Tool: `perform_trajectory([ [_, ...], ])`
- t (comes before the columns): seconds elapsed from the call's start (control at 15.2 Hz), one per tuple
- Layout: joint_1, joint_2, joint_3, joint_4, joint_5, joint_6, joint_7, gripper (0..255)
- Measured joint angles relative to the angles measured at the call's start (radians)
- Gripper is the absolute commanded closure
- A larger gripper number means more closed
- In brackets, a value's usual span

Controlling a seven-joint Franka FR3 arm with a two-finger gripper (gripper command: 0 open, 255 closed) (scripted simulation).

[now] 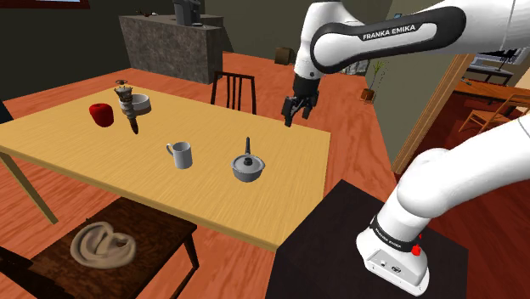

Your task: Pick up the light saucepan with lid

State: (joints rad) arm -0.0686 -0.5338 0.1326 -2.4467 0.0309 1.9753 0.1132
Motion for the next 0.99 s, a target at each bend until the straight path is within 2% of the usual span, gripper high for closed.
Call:
perform_trajectory([
  [0.53,-0.045,0.278,0.049,0.023,0.008,0.278,0.201,0],
  [0.99,-0.075,0.549,0.059,0.133,-0.031,0.460,0.381,0],
])
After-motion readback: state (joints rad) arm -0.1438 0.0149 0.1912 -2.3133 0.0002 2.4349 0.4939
